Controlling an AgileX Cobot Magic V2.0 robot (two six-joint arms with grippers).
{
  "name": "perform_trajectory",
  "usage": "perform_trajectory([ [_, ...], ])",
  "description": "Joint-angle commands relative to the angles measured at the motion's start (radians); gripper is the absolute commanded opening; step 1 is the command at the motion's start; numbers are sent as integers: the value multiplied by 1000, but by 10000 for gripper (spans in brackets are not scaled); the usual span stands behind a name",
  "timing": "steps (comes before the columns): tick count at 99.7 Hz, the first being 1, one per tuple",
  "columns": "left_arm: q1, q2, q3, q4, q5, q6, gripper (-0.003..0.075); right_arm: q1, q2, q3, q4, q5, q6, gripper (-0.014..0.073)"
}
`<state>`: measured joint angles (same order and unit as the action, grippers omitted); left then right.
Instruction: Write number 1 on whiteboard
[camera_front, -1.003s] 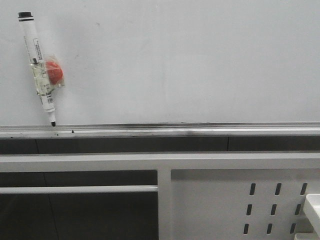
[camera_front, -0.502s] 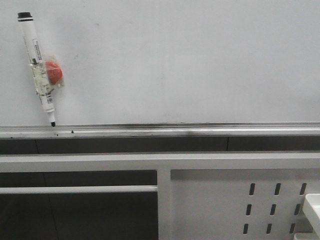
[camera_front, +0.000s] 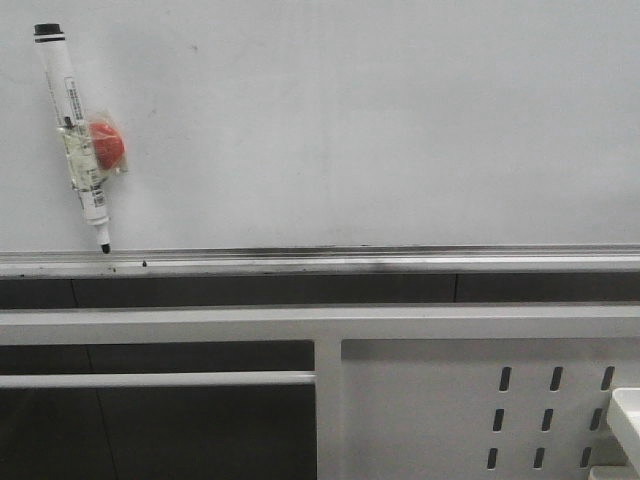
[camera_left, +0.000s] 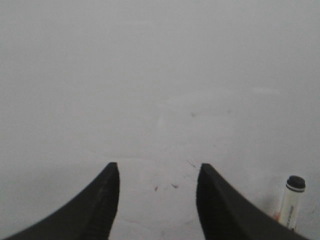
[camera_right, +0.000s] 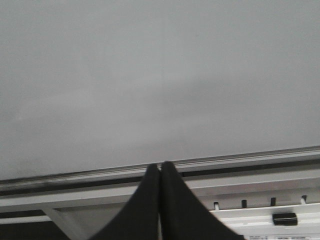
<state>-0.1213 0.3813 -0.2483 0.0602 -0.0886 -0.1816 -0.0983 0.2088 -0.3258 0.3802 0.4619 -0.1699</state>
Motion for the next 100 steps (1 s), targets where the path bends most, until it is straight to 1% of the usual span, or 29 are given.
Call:
perform_trajectory([
  [1, -38, 83, 1, 0, -165, -10, 401, 12, 40, -14, -13, -135, -39, -69],
  [9, -83, 183, 31, 4, -310, -10, 385, 37, 55, 13, -25, -176, -41, -69],
  [16, -126, 260, 48, 4, -383, -14, 384, 52, 66, 15, -24, -185, -41, -69],
  [21, -155, 305, 56, 4, -410, -24, 384, 60, 66, 15, -24, -183, -41, -69],
  [29, -220, 390, 76, 4, -482, -37, 384, 70, 66, 15, -24, -180, -41, -69],
  [43, -338, 562, 122, 1, -691, -37, 384, 70, 66, 15, -24, -175, -41, -69],
  [44, -346, 583, 127, -1, -729, -37, 384, 70, 66, 15, -24, -178, -41, -69],
  [45, -351, 594, 130, 0, -729, -37, 384, 70, 66, 15, -24, -178, -41, -69],
  [57, -394, 794, 163, -54, -960, -37, 384, 70, 66, 15, -24, -179, -41, -69],
  [58, -397, 819, 166, -60, -1009, -37, 384, 70, 66, 15, -24, -179, -41, -69],
  [59, -396, 832, 166, -60, -1009, -37, 384, 70, 66, 15, -24, -179, -41, -69],
  [63, -401, 924, 167, -67, -1143, -42, 384, 70, 66, 15, -24, -179, -41, -69],
  [64, -401, 924, 167, -67, -1143, -44, 384, 70, 66, 15, -24, -177, -41, -69],
  [68, -401, 1021, 167, -60, -1277, -54, 384, 70, 66, 15, -24, -173, -41, -69],
  [79, -404, 1180, 123, -60, -1275, -127, 382, 70, 66, 15, -24, -173, -41, -69],
  [83, -404, 1225, 106, -60, -1275, -175, 382, 70, 66, 15, -24, -173, -41, -69],
  [88, -404, 1258, 90, -55, -1275, -203, 382, 70, 66, 15, -24, -173, -41, -69],
  [100, -404, 1263, 56, -60, -1275, -205, 368, 70, 66, 15, -24, -173, -41, -69],
])
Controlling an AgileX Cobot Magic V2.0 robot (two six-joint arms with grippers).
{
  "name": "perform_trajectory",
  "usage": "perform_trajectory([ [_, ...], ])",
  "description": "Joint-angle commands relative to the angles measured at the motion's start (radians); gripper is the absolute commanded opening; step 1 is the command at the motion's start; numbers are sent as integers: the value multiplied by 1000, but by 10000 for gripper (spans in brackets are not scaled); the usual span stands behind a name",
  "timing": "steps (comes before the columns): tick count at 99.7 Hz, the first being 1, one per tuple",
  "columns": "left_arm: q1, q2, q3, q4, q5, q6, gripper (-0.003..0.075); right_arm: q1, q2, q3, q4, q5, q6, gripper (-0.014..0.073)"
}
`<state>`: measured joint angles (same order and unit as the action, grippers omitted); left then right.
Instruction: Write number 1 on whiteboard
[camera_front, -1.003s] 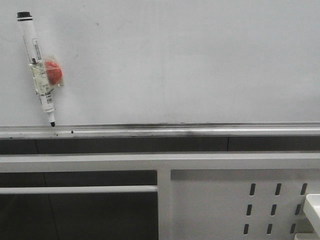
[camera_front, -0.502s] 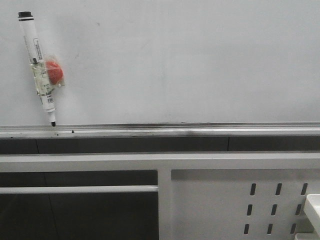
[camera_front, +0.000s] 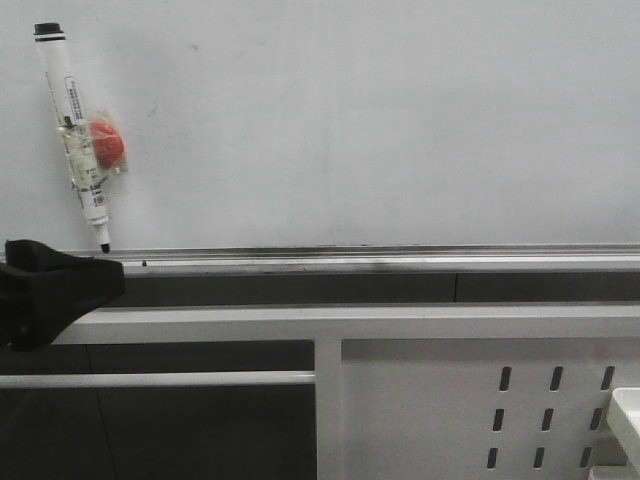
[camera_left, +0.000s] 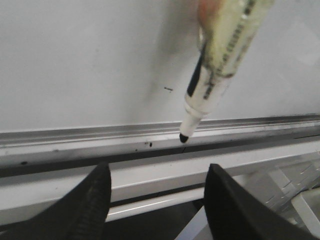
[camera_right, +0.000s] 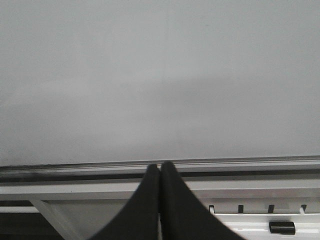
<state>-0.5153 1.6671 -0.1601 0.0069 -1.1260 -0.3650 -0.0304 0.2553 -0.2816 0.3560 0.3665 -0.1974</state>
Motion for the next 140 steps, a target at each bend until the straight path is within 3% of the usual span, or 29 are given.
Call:
perform_trajectory([
  [1, -10, -22, -36, -7, -237, -22, 365, 2, 20, -29, 0, -77, -13, -69],
  [33, -10, -37, -103, 11, -237, -18, 353, 2, 20, -29, 0, -77, -13, -69],
  [57, -10, -127, -103, 17, -237, -18, 14, 2, 20, -29, 0, -79, -13, -69],
  [62, -10, -142, -103, 17, -237, -4, -20, 2, 20, -29, 0, -79, -13, -69],
  [83, -10, -127, -91, 50, -230, 19, -20, 2, 20, -29, 0, -76, -13, -69],
  [94, -10, -125, -59, 153, -228, 19, -20, 2, 20, -48, 0, -37, -13, -69],
  [95, -10, -125, -35, 254, -223, 29, -20, 13, 20, -84, 0, 41, -41, -69],
  [108, -10, -125, -31, 440, -165, 86, -20, 113, 20, -113, 2, 83, -71, -69],
  [123, -14, -135, -93, 734, 28, 72, -20, 310, 71, -155, 13, 176, -186, -69],
  [140, -87, -199, -216, 926, 314, -14, -20, 516, 236, -230, 13, 280, -258, -66],
])
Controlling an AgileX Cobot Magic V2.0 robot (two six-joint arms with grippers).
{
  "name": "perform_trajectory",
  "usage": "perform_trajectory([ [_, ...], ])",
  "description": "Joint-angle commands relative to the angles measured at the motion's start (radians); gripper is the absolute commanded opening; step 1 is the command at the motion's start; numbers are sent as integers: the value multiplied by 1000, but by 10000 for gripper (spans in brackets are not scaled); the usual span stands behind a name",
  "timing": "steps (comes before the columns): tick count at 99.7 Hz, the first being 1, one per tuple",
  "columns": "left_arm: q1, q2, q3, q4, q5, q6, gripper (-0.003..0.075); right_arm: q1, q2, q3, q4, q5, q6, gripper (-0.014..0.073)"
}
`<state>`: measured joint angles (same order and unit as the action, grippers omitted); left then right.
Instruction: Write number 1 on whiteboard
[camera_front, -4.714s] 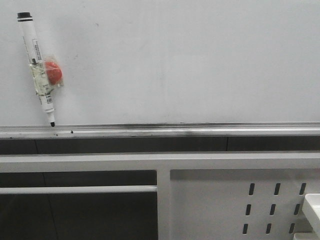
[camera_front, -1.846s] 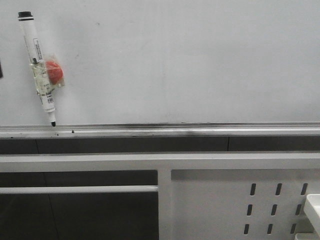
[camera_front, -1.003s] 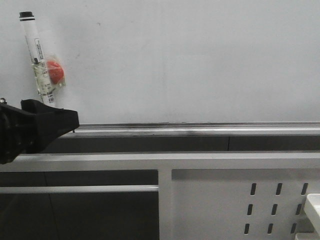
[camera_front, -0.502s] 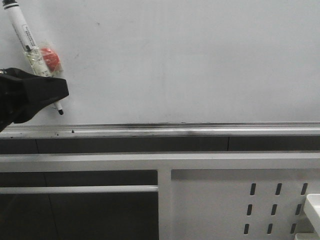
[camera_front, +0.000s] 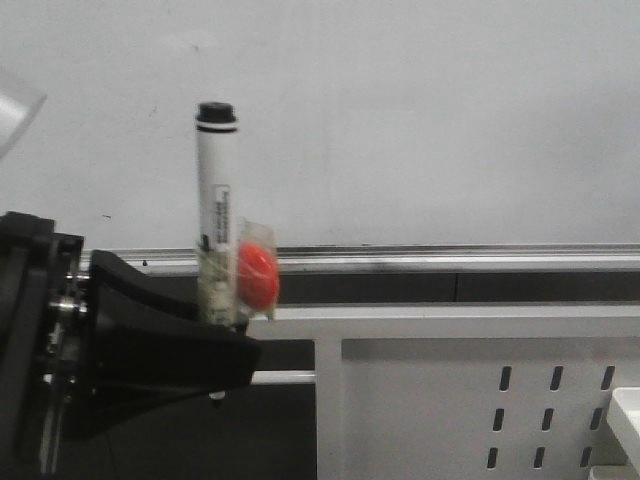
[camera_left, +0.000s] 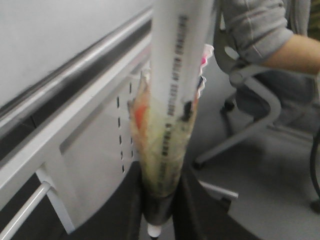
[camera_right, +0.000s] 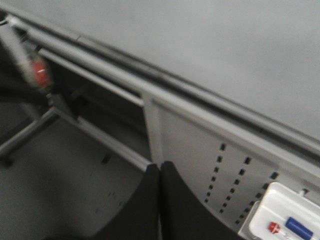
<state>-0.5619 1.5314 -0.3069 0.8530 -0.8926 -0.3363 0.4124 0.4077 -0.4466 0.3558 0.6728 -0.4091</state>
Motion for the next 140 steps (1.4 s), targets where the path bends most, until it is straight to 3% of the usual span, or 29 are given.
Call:
perform_trajectory([
  [1, -52, -67, -75, 96, 116, -45, -20, 81, 100, -68, 13, -26, -50, -64],
  [9, -131, -110, -135, 162, 318, -64, -20, 173, 190, -116, 13, -37, -121, 13],
  [21, -261, -146, -225, 167, 625, -66, -20, 291, 324, -183, 13, -96, -193, 318],
  [28, -316, -152, -264, 135, 746, -66, -20, 335, 393, -214, 6, -141, -193, 428],
  [61, -347, -152, -326, 89, 770, -66, -20, 375, 591, -297, -7, -330, -193, 442],
  [86, -347, -152, -356, 96, 745, -66, -20, 375, 684, -337, -10, -346, -208, 442],
  [95, -347, -152, -356, 100, 747, -66, -20, 375, 710, -346, -13, -344, -208, 419],
  [107, -347, -152, -356, 102, 747, -66, -20, 375, 727, -346, -25, -336, -208, 323],
  [116, -347, -152, -356, 104, 747, -66, -20, 375, 729, -346, -28, -310, -208, 169],
  [126, -347, -152, -356, 106, 747, -66, -20, 375, 729, -346, -30, -293, -208, -78],
  [140, -345, -152, -356, 106, 749, -66, -16, 375, 729, -345, -40, -293, -208, -71],
])
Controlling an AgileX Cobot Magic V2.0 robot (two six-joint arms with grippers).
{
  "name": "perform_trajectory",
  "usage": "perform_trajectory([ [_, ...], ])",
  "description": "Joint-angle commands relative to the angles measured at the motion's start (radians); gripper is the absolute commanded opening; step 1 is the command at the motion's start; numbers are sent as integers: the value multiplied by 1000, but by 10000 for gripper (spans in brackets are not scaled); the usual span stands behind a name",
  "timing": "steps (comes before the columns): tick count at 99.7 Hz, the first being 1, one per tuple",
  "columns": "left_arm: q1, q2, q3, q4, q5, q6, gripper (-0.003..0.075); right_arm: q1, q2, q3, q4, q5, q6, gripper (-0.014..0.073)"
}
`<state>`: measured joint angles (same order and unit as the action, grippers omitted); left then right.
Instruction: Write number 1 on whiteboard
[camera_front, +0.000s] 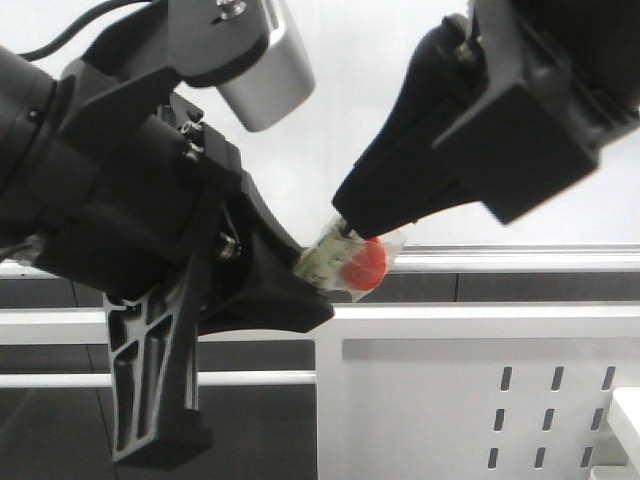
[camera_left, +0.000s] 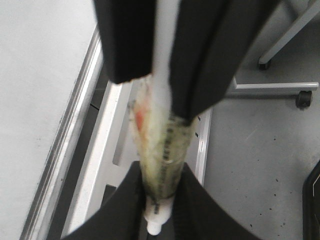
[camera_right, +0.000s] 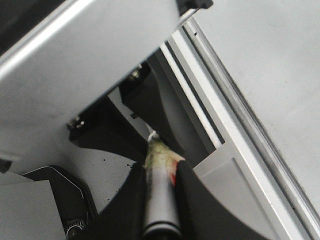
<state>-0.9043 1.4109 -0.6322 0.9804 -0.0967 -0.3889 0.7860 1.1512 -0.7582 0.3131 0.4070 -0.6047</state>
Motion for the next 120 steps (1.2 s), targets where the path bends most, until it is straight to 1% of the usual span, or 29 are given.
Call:
perform_trajectory([
  [1, -2, -32, -31, -21, -47, -13, -13, 1, -14, -33, 1, -28, -12, -71],
  [9, -2, -32, -31, -21, -40, -13, 47, 1, -14, -33, -10, -34, -12, -71],
  [14, -2, -36, -31, -21, -47, -13, 121, 1, -14, -33, 1, -37, 9, -71],
  [16, -2, -38, -31, -21, -56, -13, 188, 1, -14, -33, 8, -37, 14, -71],
  [17, -2, -38, -31, -21, -56, -13, 188, 1, -14, -33, 8, -37, 14, -71],
  [18, -2, -39, -31, -21, -58, -13, 218, 1, -14, -33, 10, -37, 14, -71],
  [21, -2, -43, -31, -21, -63, -13, 264, 1, -14, -33, 10, -37, 14, -71],
  [27, -2, -57, -31, -34, -69, -13, 409, 1, -16, -33, 10, -44, 14, -71],
  [28, -2, -59, -31, -38, -69, -13, 409, 1, -16, -33, 10, -47, 14, -71],
  [33, -2, -76, -31, -79, -44, -13, 474, 1, -21, -33, 10, -65, 14, -71],
  [37, -2, -96, -31, -113, -12, -13, 487, 1, -30, -33, 10, -90, 14, -71],
  [43, -2, -134, -27, -131, 34, -13, 482, 1, -49, -28, 10, -133, 14, -71],
  [59, -2, -310, 12, -197, 70, -13, 482, 1, -123, 4, 18, -200, 16, -71],
  [72, -2, -495, 64, -296, 139, -13, 447, 1, -194, 58, 20, -223, 91, -71],
  [77, -2, -563, 98, -327, 159, -13, 399, 1, -224, 86, 20, -238, 120, -71],
  [81, -2, -614, 121, -347, 173, -15, 321, 1, -251, 113, 20, -258, 144, -71],
  [82, -2, -635, 132, -355, 172, -15, 285, 1, -255, 117, 20, -263, 149, -71],
  [84, -2, -666, 149, -360, 172, -15, 244, 1, -268, 131, 20, -278, 153, -69],
  [85, -2, -676, 155, -360, 169, -15, 197, 1, -276, 136, 20, -288, 156, -69],
  [86, -2, -697, 161, -358, 167, -15, 173, 1, -280, 145, 20, -293, 155, -69],
  [87, -2, -707, 173, -357, 164, -15, 121, 1, -288, 150, 20, -303, 157, -68],
  [88, -2, -716, 179, -355, 161, -15, 94, 1, -292, 160, 20, -308, 157, -68],
  [89, -2, -736, 191, -353, 159, -15, 38, 1, -297, 164, 20, -314, 161, -67],
  [91, -2, -764, 207, -353, 153, -15, -16, 1, -311, 179, 20, -332, 167, -67],
  [98, 5, -841, 253, -357, 151, -28, -17, -1, -348, 224, 29, -396, 189, -67],
  [106, 46, -897, 289, -365, 155, -131, -20, -10, -373, 261, 50, -476, 189, -67],
  [111, 92, -922, 307, -365, 147, -196, -20, -24, -375, 270, 52, -503, 189, -67],
  [117, 149, -935, 323, -365, 112, -215, -20, -44, -375, 270, 52, -510, 189, -67],
  [120, 189, -935, 332, -365, 67, -218, -20, -54, -375, 270, 52, -517, 189, -67],
])
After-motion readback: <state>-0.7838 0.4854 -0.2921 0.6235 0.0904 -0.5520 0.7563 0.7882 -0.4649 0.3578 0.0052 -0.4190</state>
